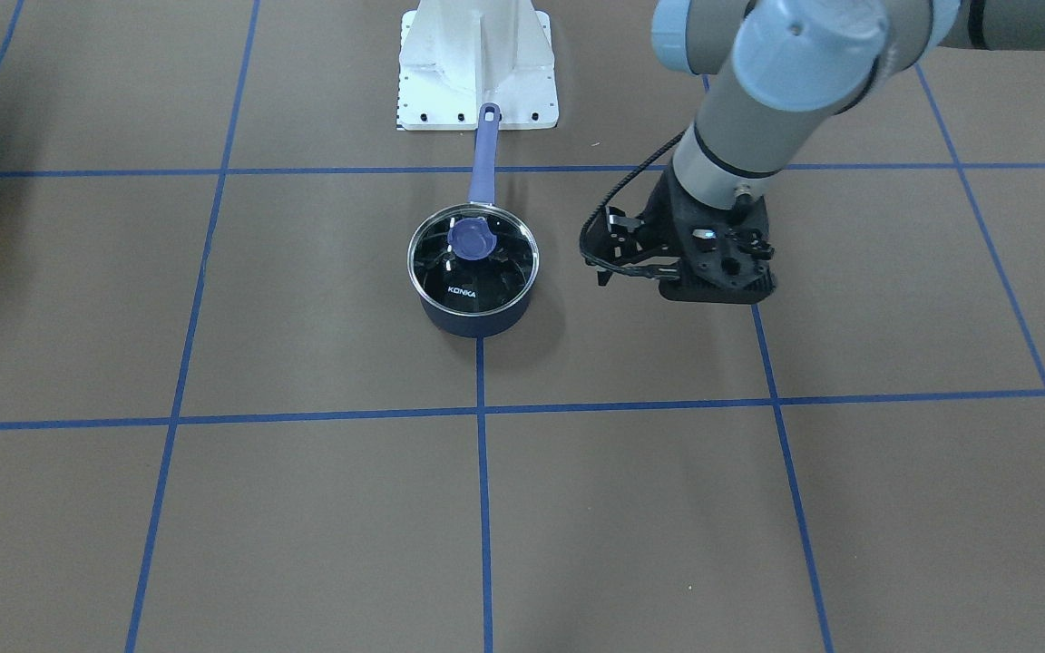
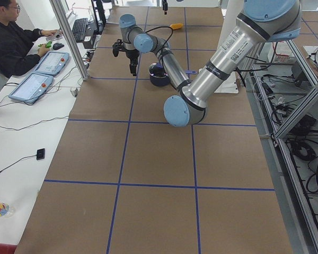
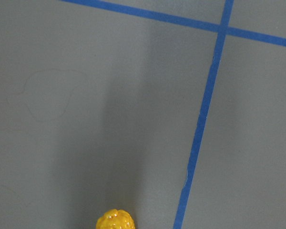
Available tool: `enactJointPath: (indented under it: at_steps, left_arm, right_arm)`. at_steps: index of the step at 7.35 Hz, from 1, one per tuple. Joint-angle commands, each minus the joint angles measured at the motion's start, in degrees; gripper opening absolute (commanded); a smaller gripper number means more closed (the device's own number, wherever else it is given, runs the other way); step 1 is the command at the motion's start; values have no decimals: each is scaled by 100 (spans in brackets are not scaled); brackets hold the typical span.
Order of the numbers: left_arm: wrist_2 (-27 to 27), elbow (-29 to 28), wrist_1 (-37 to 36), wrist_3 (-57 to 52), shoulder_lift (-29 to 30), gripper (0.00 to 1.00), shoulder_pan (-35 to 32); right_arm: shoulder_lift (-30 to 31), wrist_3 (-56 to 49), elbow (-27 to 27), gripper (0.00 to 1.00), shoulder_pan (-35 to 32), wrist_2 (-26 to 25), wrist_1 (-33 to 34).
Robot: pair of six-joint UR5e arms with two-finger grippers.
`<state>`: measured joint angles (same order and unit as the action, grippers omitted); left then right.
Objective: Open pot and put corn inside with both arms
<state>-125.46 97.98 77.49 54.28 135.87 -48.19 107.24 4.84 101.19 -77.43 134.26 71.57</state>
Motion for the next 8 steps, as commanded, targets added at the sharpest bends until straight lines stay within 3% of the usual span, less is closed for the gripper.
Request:
enactJointPath:
  at_steps: [1,6,8]
  left_arm:
    - [336,-314,3,266,570,99,554]
    - [1048,-341,3,302,695,99,1284]
    - [1084,-385,47,565,738,99,1566]
  right_arm:
    - [166,8,-3,99,245,3,-230]
    - [184,-63,-12,94,1036,-119,-557]
    - [184,-63,-21,94,1230,-163,-557]
